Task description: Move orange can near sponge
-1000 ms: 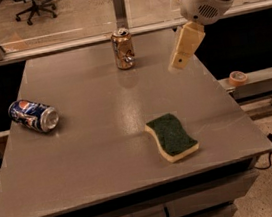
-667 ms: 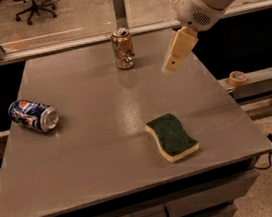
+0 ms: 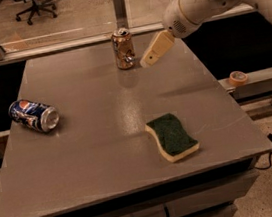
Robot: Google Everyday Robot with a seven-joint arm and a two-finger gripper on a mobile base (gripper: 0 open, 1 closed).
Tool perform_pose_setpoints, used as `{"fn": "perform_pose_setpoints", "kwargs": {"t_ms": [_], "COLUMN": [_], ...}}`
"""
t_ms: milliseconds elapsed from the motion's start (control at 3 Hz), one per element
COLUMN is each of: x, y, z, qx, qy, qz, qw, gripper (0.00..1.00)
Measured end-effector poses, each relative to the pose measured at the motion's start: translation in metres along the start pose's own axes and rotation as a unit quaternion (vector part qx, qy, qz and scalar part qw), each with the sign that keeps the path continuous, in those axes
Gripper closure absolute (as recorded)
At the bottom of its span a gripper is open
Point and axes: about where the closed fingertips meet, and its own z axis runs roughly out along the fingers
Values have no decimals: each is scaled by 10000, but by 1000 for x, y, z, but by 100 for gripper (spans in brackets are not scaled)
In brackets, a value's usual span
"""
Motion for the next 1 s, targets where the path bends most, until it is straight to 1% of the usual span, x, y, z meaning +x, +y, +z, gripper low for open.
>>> {"fn": "perform_pose_setpoints", "kwargs": {"t_ms": [333,667,1000], "x": [-16,-30,-38], "y": [-7,-4,-3], "z": [42,76,110], "qx": [-196,-279,-303], "qy": [-509,-923,-1213], "qz": [425,762,1018], "qw": [9976,9924,9869], "gripper": [0,0,0]}}
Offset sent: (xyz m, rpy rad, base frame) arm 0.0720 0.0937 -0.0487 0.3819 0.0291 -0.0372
